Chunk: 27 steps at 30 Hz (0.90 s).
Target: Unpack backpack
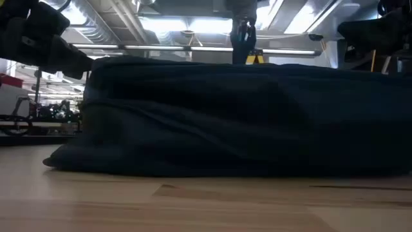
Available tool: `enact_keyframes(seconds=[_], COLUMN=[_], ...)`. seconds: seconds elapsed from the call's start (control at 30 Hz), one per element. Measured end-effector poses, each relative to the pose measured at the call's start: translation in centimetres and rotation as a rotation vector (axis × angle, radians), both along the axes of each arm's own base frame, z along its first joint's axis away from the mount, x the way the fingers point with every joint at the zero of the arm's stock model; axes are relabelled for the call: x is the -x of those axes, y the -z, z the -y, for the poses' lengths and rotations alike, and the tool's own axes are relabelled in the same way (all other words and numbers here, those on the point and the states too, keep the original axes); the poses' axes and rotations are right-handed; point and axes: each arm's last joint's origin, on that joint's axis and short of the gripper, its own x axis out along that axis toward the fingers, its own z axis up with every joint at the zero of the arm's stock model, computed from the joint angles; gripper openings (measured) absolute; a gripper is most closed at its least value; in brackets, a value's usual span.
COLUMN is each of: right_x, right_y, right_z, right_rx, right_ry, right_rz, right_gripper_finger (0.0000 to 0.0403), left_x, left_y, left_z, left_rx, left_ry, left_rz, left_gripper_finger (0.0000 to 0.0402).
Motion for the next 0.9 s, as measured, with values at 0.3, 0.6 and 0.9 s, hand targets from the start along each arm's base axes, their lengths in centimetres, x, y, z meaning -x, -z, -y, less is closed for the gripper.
enact_keyframes(seconds=[0.3,0.6,0.9], right_x=[0.0,0.0,0.0], right_y=[-0.01,-0.01,-0.01], right_z=[0.0,0.0,0.0], right_rx=[0.0,0.0,0.0], right_ry=[0.0,0.0,0.0], right_rz=[0.001,0.0,0.0], right_gripper_finger=[0.001,0.001,0.001], left_x=[0.0,0.0,0.0], left_y=[0.0,0.0,0.0], left_z=[0.0,0.0,0.0], left_rx=[0.0,0.0,0.0], left_ry=[0.0,0.0,0.0], left_rz=[0.0,0.0,0.0], left_gripper_finger=[0.0,0.0,0.0])
